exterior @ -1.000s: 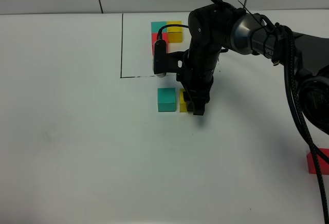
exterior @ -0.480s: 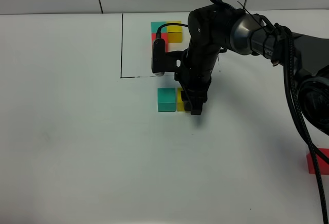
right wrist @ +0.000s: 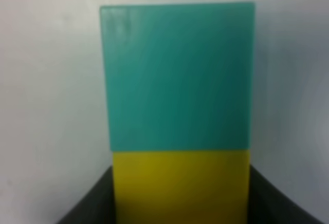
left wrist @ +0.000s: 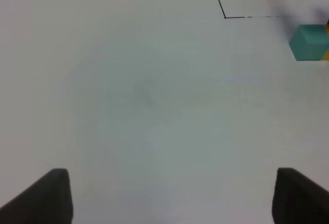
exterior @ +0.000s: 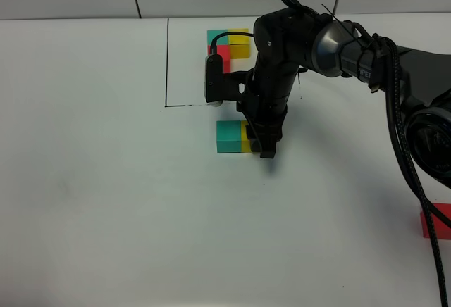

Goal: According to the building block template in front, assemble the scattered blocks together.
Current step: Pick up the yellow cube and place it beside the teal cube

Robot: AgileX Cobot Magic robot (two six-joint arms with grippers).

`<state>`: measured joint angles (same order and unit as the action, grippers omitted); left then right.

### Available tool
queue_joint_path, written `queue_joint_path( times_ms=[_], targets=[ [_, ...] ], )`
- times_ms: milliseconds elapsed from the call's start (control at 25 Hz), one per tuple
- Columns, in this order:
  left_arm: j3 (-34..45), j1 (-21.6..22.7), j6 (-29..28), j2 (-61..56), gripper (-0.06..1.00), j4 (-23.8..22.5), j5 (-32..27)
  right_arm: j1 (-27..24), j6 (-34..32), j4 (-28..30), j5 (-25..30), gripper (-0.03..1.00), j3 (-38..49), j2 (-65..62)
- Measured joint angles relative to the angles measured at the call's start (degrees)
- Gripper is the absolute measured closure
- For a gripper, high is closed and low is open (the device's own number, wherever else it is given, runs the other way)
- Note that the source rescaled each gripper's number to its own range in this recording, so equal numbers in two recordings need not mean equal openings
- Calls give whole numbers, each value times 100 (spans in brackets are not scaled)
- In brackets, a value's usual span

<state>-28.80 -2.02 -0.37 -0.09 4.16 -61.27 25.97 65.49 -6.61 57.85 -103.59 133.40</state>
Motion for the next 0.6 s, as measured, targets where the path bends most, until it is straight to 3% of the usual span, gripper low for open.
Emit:
queue_joint_path(
  times_ms=[600],
  targets=[
    [0,0,0,0,19,0,0,0,159,-6,0,96,0,1]
  ],
)
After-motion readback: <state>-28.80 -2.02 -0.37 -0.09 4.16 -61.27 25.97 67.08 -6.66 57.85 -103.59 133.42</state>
